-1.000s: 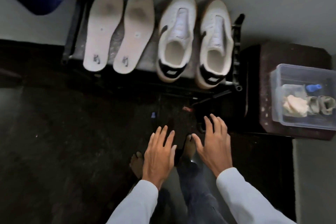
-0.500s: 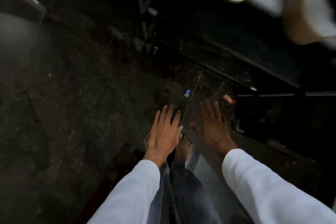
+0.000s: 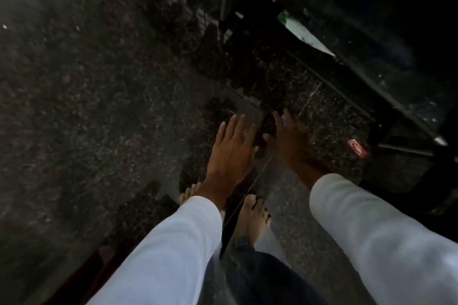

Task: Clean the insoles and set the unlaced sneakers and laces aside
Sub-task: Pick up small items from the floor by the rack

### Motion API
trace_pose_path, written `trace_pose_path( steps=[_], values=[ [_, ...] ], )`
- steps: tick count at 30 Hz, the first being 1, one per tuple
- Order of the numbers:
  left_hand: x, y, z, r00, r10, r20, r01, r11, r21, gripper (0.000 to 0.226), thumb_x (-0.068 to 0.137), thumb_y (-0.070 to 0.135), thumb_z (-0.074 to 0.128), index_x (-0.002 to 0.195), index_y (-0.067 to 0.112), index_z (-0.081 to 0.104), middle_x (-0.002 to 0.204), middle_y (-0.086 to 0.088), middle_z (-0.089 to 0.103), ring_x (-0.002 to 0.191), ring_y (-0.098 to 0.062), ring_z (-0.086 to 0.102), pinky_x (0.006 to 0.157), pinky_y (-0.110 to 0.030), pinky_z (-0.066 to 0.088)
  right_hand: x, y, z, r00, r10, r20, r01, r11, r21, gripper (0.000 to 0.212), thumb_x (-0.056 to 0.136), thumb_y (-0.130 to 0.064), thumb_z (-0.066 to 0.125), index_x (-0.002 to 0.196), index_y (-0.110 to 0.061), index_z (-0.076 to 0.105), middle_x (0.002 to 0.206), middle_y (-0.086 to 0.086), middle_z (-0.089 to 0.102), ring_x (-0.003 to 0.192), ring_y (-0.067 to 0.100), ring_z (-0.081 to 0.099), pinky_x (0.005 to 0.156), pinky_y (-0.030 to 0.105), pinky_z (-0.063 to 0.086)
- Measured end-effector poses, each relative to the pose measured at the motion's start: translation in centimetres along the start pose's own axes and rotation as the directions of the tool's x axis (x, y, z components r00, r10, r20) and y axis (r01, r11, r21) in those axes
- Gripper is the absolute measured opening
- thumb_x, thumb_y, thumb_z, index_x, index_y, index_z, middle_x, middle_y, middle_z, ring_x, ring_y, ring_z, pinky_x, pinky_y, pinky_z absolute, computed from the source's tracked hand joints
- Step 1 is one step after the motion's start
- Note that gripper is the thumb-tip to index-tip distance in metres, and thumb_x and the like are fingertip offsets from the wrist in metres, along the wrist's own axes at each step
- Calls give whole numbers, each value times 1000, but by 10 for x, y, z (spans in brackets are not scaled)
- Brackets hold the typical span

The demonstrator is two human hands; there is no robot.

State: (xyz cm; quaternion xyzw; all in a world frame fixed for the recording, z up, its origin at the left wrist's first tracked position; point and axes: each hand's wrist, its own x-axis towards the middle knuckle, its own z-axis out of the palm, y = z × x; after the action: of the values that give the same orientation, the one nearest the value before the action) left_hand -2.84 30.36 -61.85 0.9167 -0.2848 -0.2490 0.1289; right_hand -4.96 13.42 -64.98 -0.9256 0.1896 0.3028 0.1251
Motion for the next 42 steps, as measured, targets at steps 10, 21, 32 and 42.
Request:
trace_pose_path(
  steps=[10,21,32,42],
  values=[
    [-6,-15,14,1000,1,19,-1,1000,-27,52,100,34,42,147,14,37,158,-20,28,149,-36,18,121,-49,14,20,-6,30,992,65,-106,-43,979,198,27,91,-6,54,117,0,53,122,25,48,109,40,51,91,43,42],
    [-70,23,-96,997,-51,-59,47,997,-65,47,97,31,49,140,14,48,147,-15,48,138,-34,42,115,-48,33,-117,-48,-64,956,31,-291,149,804,576,29,82,-4,74,108,-1,62,109,9,48,82,9,49,76,7,39],
    [-114,127,-288,975,100,-196,-150,955,-255,49,95,33,33,128,12,61,115,-3,71,104,-17,67,108,-40,42,-258,-77,-250,875,137,-464,244,704,667,50,76,-3,75,121,-13,57,116,-1,47,102,-3,51,87,10,46],
    [-142,229,-402,982,154,-107,-187,810,-555,24,91,14,64,114,17,68,107,5,67,94,0,62,84,-9,49,-363,-45,-369,795,255,-551,258,681,686,48,75,8,71,118,-9,61,117,-6,49,109,-13,48,92,4,40]
  ],
)
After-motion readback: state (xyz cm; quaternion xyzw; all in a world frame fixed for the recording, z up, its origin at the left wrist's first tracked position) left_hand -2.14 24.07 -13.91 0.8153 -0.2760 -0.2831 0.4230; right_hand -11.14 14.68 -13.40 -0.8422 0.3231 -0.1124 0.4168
